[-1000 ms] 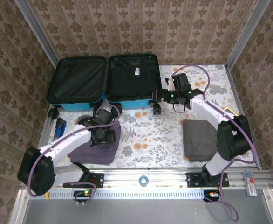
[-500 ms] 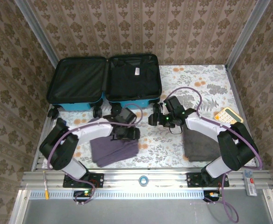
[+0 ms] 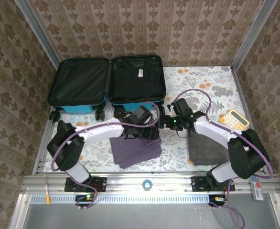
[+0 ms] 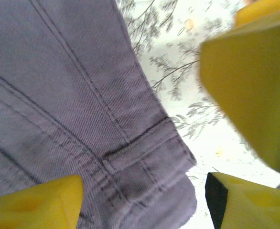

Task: Pack the luggage

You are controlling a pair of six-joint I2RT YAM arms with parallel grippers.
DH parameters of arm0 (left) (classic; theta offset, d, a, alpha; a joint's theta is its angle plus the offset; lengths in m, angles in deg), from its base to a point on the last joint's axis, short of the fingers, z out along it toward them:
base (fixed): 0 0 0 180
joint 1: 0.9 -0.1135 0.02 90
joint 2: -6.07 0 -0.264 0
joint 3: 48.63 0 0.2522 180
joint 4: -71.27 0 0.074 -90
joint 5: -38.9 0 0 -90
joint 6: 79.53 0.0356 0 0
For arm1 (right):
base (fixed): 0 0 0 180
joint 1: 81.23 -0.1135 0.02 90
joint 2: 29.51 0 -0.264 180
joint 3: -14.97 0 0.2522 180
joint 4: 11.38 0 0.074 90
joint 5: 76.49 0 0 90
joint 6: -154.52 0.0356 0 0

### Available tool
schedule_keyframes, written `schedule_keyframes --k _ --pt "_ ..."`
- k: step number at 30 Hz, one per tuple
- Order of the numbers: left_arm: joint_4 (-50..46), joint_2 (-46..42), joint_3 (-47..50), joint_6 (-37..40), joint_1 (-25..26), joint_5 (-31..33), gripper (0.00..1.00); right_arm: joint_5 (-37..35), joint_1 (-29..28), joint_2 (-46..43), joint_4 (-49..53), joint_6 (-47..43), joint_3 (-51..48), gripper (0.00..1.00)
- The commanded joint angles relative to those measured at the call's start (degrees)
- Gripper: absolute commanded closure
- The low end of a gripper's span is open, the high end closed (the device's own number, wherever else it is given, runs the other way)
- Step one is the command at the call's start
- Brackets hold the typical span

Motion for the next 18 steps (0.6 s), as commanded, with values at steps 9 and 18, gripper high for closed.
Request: schedule_keyframes --k 9,18 --pt "-11.32 -14.74 9.57 -2.61 -8.24 6.86 0.28 1.74 -1.66 3.15 -0.85 -0.37 0.15 0.15" --pt "-12.57 -28.31 22.21 -5.42 -17.62 5.67 0.27 1.73 -4.74 7.95 -1.74 0.05 2.68 0.15"
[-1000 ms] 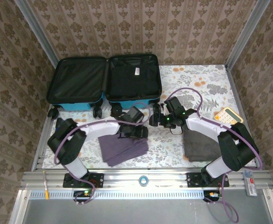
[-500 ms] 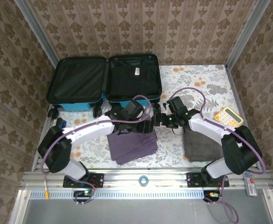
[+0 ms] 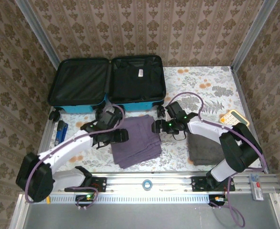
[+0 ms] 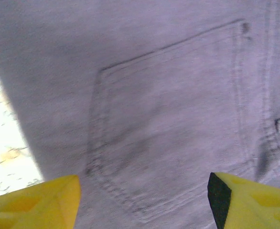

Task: Pack the luggage

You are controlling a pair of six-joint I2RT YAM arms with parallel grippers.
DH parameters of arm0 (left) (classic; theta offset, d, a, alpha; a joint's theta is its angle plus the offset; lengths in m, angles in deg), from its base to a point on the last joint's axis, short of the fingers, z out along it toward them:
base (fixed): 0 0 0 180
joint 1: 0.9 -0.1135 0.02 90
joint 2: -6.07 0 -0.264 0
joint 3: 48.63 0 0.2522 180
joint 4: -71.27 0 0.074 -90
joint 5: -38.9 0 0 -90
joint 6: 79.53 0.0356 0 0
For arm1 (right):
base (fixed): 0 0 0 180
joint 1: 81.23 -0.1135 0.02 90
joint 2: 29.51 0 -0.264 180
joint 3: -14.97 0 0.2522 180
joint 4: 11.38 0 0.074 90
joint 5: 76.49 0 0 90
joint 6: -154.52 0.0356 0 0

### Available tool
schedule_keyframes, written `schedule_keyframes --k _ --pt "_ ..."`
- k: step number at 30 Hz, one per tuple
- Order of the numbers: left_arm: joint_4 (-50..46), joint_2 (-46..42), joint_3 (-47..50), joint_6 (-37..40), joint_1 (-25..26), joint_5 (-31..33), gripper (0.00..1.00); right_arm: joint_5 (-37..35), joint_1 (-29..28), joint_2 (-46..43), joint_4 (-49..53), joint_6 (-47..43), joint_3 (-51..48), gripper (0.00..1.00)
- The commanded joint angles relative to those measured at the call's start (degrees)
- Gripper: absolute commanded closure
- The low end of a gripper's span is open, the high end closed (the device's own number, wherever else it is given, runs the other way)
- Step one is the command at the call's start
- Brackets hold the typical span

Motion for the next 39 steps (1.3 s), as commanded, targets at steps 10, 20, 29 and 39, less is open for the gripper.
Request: schedule_keyframes --k 10,20,29,39 --pt "1.97 -0.15 6.16 -2.26 -4.23 -3.47 0.27 0.55 -3.60 5.41 -0.06 0.18 4.41 0.18" --pt "5.48 3.93 6.77 -2.56 -4.23 -5.37 0.28 1.53 -5.72 8.18 -0.81 1.40 5.44 0.23" --pt "12.76 8.04 7.86 -4.50 -3.83 -8.16 0.32 2.74 -8.85 12.38 -2.64 3.46 6.86 0.28" --pt "13.97 9.08 6.79 -4.06 -3.35 -8.85 0.40 3.89 -9.51 13.14 -2.70 3.06 8.33 0.45"
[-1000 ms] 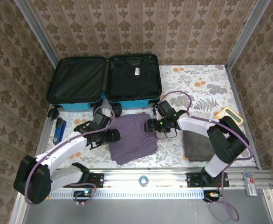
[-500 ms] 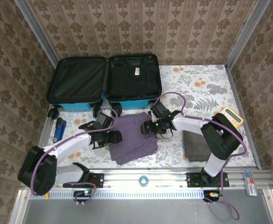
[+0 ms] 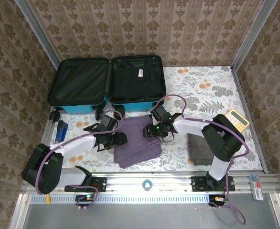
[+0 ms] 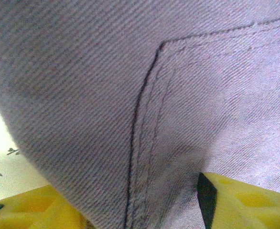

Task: Pack the luggage

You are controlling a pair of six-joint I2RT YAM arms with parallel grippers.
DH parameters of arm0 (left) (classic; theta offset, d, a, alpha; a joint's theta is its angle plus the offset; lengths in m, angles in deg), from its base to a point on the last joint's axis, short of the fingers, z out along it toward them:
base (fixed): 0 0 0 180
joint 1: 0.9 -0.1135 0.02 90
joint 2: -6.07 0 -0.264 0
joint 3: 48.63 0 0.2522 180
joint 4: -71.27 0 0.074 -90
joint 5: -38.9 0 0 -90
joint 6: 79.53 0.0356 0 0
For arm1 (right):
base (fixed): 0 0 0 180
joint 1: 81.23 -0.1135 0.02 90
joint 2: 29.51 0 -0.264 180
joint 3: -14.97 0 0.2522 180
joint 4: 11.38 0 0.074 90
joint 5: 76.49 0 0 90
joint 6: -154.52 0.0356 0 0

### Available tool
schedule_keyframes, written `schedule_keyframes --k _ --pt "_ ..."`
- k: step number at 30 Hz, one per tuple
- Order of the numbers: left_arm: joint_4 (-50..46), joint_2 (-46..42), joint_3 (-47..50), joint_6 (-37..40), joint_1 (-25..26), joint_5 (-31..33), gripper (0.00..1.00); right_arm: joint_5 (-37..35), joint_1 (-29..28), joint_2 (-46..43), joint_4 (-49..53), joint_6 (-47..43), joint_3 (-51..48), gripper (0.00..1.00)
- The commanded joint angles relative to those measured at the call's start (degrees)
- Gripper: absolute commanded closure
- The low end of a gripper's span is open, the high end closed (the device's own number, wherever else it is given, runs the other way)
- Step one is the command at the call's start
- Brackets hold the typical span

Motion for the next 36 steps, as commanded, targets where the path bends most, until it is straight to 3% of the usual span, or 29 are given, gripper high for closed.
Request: schedule_keyframes --k 1,4,8,10,19,26,36 --pt "1.43 1.07 -0.16 -0.26 0.48 -1.21 0.42 3.99 -1.69 2.17 -1.71 0.44 1.56 0.49" --pt "1.18 1.12 -0.20 -0.13 0.48 -1.06 0.56 3.74 -1.69 2.24 -1.72 0.43 1.43 0.69" --pt "1.42 1.17 -0.29 -0.17 0.53 -1.28 0.83 3.81 -1.69 1.84 -1.70 0.28 1.28 0.93" --pt "1.94 1.09 -0.45 -0.22 0.49 -1.76 0.98 3.59 -1.69 1.11 -1.62 -0.11 1.26 1.00" --pt "-1.37 -2.38 -5.88 1.94 1.25 -3.21 1.00 0.67 -1.44 -6.56 2.48 -3.24 1.57 1.00" --pt "-5.25 -6.14 -11.76 7.12 0.26 -2.83 1.00 3.38 0.68 -11.44 7.52 -2.53 7.09 1.00" --pt "-7.97 -0.99 -27.02 14.37 -3.04 -4.65 1.00 4.95 6.04 -14.84 10.66 -4.60 14.92 1.00"
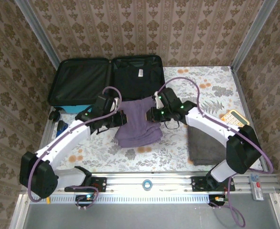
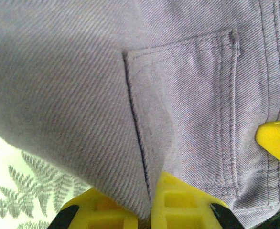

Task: Pack the luggage

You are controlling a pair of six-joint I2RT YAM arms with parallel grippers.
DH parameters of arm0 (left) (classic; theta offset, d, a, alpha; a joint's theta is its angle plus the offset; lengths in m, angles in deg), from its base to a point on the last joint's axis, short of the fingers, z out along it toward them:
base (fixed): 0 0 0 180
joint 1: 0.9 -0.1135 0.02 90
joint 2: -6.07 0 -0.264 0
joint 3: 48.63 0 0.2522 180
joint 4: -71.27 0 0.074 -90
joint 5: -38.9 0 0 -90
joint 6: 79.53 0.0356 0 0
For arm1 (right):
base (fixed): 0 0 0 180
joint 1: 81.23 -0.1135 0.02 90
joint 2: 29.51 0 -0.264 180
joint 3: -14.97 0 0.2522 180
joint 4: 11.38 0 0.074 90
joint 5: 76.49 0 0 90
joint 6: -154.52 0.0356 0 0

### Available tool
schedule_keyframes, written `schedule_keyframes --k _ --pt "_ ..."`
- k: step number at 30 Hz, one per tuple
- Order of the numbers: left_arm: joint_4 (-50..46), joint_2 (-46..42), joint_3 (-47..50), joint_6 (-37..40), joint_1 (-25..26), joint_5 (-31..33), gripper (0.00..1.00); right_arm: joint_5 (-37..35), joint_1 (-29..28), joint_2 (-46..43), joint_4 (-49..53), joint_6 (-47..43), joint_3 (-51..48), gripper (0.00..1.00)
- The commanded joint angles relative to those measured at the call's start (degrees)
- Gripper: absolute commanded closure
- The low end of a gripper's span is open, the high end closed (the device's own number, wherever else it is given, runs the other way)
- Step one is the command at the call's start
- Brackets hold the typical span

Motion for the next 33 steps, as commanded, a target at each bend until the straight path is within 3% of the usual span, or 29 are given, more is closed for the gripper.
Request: schedule_keyframes --k 1,8,33 --pt "0.88 2.30 -5.42 4.51 -2.41 -3.70 1.00 2.98 1.93 -1.42 1.00 -1.86 4.91 1.00" --pt "-1.57 13.91 -21.05 9.61 -9.90 -8.81 1.00 5.78 6.11 6.54 2.43 -3.56 18.69 1.00" --pt "-4.37 45.84 -60.04 13.64 -17.76 -15.18 1.00 9.53 13.88 38.22 6.64 -3.34 56.88 1.00"
